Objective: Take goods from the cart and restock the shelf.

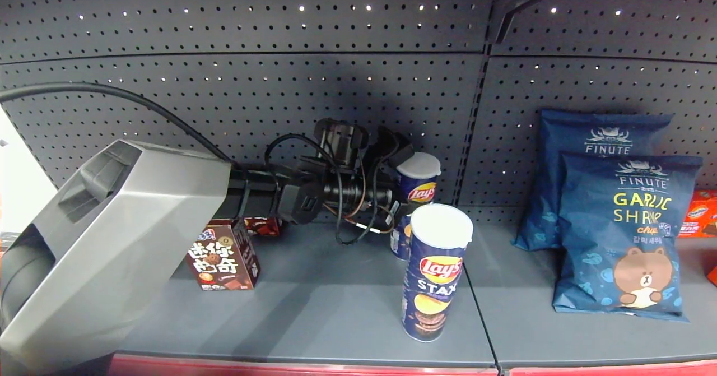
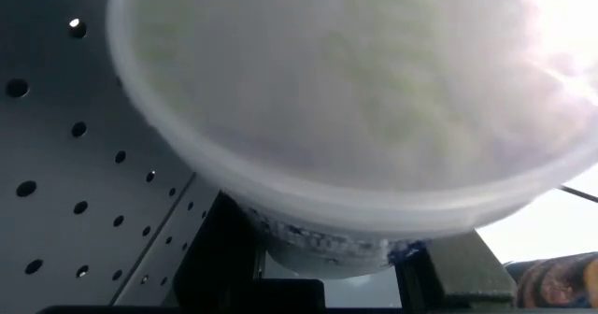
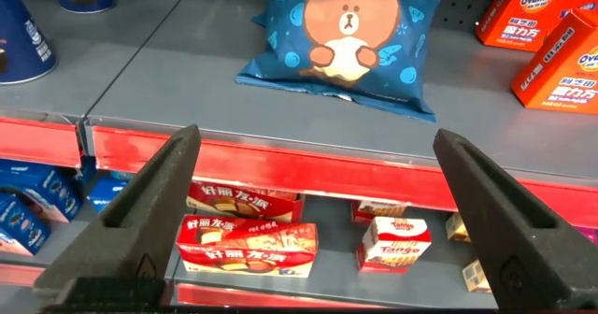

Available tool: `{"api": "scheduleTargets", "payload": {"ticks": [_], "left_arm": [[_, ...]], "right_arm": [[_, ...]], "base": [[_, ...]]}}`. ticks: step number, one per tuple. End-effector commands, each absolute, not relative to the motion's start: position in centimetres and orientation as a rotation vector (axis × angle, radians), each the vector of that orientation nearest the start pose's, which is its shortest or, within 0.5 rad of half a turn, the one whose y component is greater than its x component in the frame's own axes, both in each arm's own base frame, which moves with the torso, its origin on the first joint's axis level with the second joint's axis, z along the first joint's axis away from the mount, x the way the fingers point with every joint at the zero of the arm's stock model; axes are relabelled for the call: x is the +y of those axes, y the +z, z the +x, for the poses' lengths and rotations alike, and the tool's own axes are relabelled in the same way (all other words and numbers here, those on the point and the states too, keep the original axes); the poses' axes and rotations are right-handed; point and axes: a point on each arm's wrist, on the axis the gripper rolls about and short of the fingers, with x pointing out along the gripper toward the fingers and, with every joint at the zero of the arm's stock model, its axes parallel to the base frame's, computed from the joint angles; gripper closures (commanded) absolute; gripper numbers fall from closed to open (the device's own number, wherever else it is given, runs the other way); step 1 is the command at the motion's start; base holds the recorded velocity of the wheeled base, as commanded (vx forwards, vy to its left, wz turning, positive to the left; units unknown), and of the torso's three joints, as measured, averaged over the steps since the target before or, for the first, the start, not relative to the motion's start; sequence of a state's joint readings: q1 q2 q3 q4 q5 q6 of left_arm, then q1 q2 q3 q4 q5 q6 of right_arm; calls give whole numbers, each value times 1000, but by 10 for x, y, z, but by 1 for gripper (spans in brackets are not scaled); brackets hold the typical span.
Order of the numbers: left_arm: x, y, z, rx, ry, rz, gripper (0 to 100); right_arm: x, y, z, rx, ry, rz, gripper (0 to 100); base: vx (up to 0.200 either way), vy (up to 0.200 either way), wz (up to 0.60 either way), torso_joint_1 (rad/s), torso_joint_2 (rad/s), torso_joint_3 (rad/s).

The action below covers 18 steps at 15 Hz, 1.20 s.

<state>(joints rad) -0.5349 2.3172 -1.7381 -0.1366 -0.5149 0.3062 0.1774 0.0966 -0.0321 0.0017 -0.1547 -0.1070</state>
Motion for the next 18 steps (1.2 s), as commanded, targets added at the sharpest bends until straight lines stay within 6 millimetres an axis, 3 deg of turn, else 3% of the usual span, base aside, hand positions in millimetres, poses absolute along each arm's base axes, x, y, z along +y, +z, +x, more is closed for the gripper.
{"api": "scheduleTargets", "payload": {"ticks": [1,4,5,12,17,18], "left_arm": [[-251,143,411,305,-1087,283,100],[-247,140,413,307,-1082,302,100],[-247,140,413,306,-1082,303,0],[-243,151,401,299,-1086,305,0],[-210,159,367,318,-1063,320,0],[-195,168,351,287,-1043,314,0]], "right_arm": [[-6,86,-16,67,27,-119,0],[-6,86,-16,67,27,-119,0],[-6,86,-16,67,27,-119,0],[-6,86,-16,67,26,-111,0],[-6,86,-16,67,26,-111,0],[-6,86,-16,67,29,-113,0]], "base": [[0,0,0,0,0,0],[0,0,0,0,0,0],[0,0,0,0,0,0],[0,0,0,0,0,0],[0,0,0,0,0,0],[0,0,0,0,0,0]]}}
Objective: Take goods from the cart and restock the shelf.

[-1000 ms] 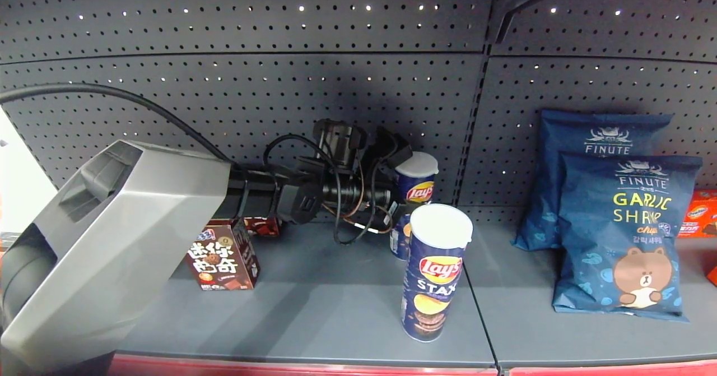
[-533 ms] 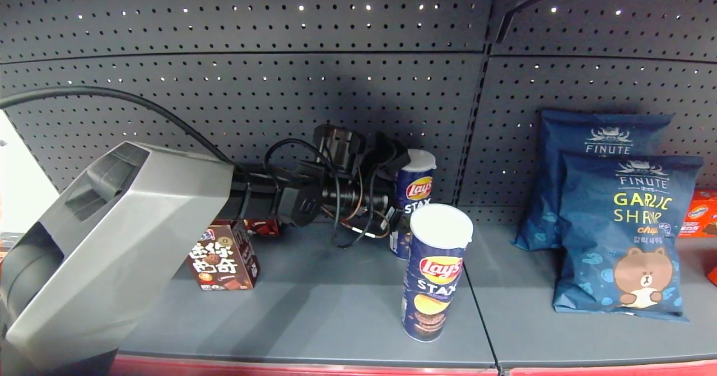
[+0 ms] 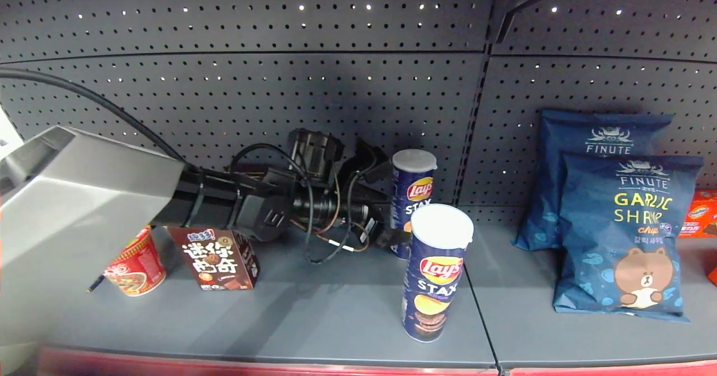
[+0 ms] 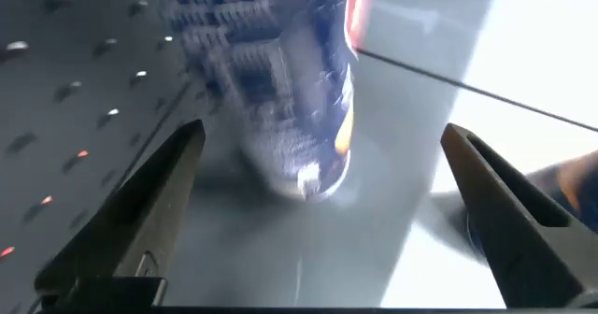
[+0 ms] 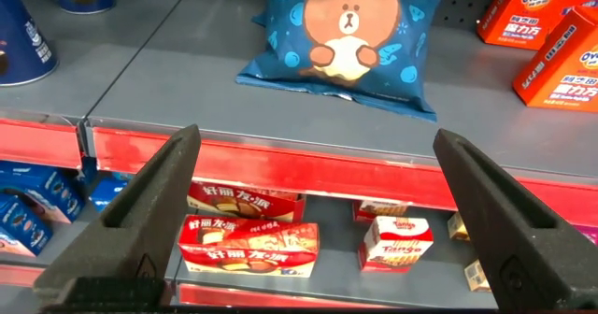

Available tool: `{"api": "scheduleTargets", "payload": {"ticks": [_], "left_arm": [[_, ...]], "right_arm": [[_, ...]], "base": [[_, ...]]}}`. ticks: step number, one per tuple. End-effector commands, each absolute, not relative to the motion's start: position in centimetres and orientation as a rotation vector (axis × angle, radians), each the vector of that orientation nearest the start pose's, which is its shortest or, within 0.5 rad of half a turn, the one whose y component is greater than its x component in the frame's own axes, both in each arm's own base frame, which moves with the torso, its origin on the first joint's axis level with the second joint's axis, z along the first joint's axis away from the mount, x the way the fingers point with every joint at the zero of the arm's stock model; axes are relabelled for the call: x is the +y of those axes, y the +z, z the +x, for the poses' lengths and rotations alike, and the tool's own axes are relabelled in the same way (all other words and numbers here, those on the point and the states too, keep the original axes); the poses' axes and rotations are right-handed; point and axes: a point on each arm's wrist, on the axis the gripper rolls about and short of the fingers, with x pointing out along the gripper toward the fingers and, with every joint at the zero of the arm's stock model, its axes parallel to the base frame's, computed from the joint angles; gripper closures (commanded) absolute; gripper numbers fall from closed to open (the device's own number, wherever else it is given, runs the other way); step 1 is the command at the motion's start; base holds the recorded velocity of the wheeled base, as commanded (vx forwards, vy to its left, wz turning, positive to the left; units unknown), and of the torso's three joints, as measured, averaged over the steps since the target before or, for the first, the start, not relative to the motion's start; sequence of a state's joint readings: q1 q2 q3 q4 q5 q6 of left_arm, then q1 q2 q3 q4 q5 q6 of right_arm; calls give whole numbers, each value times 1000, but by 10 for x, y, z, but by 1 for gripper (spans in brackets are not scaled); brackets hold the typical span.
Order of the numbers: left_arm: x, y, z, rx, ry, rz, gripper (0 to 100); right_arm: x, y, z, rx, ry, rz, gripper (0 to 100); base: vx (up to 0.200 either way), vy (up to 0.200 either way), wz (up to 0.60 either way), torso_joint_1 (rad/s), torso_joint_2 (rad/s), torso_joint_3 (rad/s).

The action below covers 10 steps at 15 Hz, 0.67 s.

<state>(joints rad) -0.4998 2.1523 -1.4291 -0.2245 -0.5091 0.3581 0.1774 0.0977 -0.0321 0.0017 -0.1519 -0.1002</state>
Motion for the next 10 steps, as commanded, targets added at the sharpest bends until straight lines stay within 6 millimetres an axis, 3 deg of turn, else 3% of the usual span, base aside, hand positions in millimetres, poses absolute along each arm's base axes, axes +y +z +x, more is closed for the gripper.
{"api": "scheduleTargets", "payload": {"ticks": [1,4,7,8,10], "left_arm": [[-190,171,348,283,-1033,312,0],[-154,190,318,263,-977,307,0],[-138,204,286,242,-955,307,0],[-132,216,272,195,-909,304,0],[-126,235,250,151,-850,276,0]], "right_arm": [[-6,86,-16,67,31,-112,0],[-6,86,-16,67,47,-118,0],[-6,86,-16,67,45,-120,0],[-5,87,-16,67,81,-131,0],[-1,115,-8,91,199,-163,0]], "base": [[0,0,0,0,0,0],[0,0,0,0,0,0],[0,0,0,0,0,0],[0,0,0,0,0,0],[0,0,0,0,0,0]]}}
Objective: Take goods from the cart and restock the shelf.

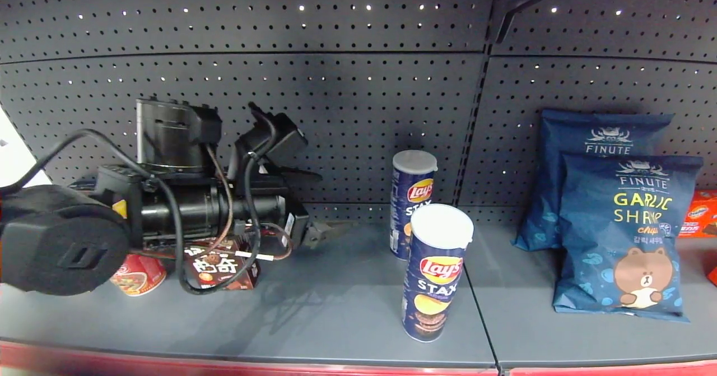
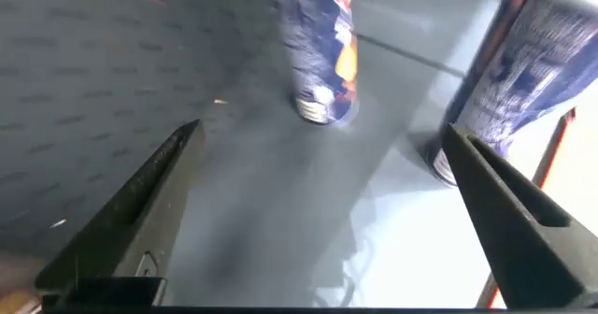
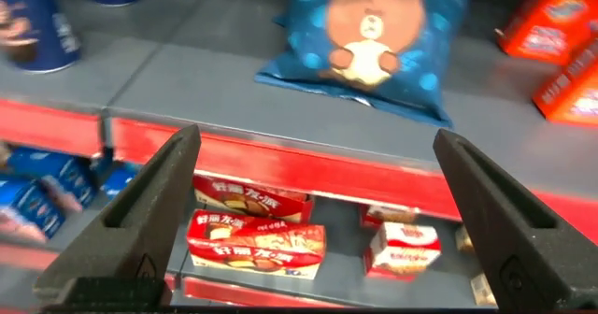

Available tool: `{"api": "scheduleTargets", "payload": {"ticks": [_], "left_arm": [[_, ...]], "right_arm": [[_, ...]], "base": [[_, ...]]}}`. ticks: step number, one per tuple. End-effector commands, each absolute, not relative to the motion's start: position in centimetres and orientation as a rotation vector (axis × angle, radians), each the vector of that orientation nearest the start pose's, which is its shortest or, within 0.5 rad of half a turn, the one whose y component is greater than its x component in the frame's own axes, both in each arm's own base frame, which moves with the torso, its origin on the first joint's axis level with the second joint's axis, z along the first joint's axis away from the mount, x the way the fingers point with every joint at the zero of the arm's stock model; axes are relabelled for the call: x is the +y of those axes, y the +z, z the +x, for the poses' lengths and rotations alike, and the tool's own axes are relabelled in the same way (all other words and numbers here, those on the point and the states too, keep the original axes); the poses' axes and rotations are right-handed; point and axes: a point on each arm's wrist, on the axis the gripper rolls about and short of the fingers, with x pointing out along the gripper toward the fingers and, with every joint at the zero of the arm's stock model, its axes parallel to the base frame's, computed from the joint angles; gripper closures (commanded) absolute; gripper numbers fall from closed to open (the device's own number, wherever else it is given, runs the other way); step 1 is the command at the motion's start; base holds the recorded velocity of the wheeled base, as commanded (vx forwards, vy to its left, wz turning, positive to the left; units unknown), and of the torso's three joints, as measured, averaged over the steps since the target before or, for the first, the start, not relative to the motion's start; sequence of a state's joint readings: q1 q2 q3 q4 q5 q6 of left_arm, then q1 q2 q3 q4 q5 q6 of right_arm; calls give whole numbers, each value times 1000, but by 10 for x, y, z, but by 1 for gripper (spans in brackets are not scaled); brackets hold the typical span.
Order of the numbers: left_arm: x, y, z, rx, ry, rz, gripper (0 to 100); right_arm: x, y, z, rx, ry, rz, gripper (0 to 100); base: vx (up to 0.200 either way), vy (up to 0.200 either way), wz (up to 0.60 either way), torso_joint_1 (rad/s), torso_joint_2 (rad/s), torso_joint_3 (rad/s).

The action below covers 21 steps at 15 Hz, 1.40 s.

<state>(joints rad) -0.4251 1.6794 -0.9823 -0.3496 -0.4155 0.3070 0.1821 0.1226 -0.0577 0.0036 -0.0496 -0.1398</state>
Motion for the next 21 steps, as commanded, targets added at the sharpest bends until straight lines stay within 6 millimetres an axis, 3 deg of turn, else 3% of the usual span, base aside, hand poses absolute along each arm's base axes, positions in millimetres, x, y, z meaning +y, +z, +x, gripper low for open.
{"api": "scheduleTargets", "payload": {"ticks": [1,3,5,6,8,9,10,12,15,21], "left_arm": [[-126,239,239,144,-824,266,0],[-133,239,215,174,-758,255,0],[-130,235,202,224,-728,273,0],[-124,232,189,258,-723,284,0],[-119,219,176,302,-696,306,0],[-117,216,175,313,-695,308,0],[-114,208,169,324,-696,310,0],[-110,195,165,354,-700,313,0],[-107,188,161,366,-704,315,0],[-110,184,175,394,-682,318,0]], "right_arm": [[1,138,4,125,220,-164,0],[10,191,41,172,276,-166,0],[22,212,74,206,346,-164,0],[35,216,107,217,365,-170,0],[59,203,142,260,365,-190,0],[65,199,146,279,368,-187,0],[91,188,152,321,414,-169,0],[113,173,160,373,428,-159,0],[123,158,175,439,418,-189,0],[135,142,191,505,404,-224,0]], "base": [[0,0,0,0,0,0],[0,0,0,0,0,0],[0,0,0,0,0,0],[0,0,0,0,0,0],[0,0,0,0,0,0],[0,0,0,0,0,0],[0,0,0,0,0,0],[0,0,0,0,0,0],[0,0,0,0,0,0],[0,0,0,0,0,0]]}}
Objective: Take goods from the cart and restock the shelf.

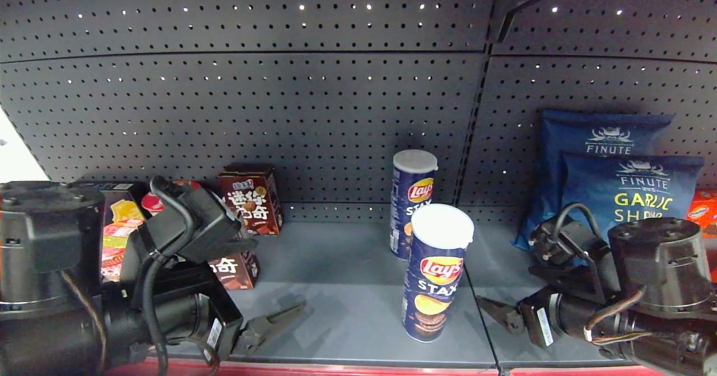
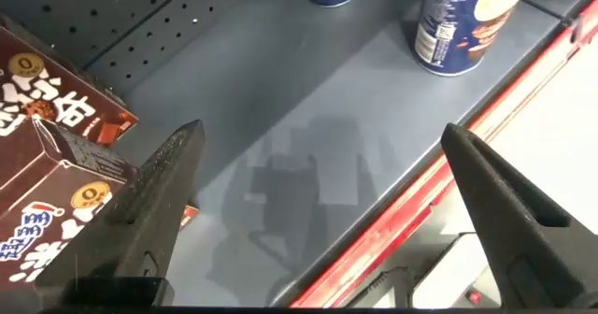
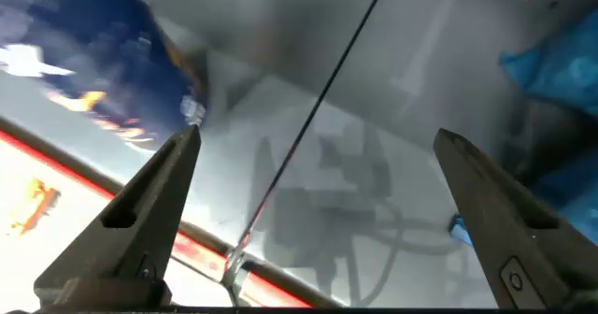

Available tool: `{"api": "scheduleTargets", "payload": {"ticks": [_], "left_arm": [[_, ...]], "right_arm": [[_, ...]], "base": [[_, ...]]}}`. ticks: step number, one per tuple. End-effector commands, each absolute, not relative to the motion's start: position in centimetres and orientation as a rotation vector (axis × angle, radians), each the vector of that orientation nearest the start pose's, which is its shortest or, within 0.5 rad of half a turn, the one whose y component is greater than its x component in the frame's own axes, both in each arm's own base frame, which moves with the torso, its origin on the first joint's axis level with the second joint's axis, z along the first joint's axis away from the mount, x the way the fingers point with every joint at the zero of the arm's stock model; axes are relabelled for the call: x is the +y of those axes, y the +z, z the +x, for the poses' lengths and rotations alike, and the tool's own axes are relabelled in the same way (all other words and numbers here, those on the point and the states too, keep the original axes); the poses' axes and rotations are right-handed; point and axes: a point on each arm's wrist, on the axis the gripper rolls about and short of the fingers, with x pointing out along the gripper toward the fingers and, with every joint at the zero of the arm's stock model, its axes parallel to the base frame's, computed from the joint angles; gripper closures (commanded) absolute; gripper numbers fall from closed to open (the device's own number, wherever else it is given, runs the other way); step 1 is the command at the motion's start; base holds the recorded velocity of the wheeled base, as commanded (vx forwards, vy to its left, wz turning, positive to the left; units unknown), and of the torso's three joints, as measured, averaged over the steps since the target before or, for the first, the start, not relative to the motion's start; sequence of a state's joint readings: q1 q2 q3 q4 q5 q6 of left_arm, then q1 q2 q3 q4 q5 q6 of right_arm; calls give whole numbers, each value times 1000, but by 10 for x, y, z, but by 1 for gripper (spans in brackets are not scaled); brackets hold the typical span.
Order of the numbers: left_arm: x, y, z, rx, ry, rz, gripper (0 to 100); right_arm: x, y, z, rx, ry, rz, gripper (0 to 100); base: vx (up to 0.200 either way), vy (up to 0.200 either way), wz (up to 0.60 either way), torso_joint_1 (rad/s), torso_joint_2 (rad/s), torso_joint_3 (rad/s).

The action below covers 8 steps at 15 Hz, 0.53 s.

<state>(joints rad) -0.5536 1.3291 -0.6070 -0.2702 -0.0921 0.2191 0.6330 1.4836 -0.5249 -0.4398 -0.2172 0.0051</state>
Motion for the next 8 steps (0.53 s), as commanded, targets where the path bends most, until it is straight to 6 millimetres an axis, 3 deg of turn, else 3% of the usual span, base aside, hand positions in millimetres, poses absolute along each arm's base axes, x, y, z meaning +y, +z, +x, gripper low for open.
{"api": "scheduleTargets", "payload": {"ticks": [1,8], "left_arm": [[-110,184,175,394,-682,318,0],[-113,184,191,405,-656,320,0]], "right_arm": [[135,142,191,505,404,-224,0],[150,139,207,513,415,-233,0]], "base": [[0,0,0,0,0,0],[0,0,0,0,0,0]]}}
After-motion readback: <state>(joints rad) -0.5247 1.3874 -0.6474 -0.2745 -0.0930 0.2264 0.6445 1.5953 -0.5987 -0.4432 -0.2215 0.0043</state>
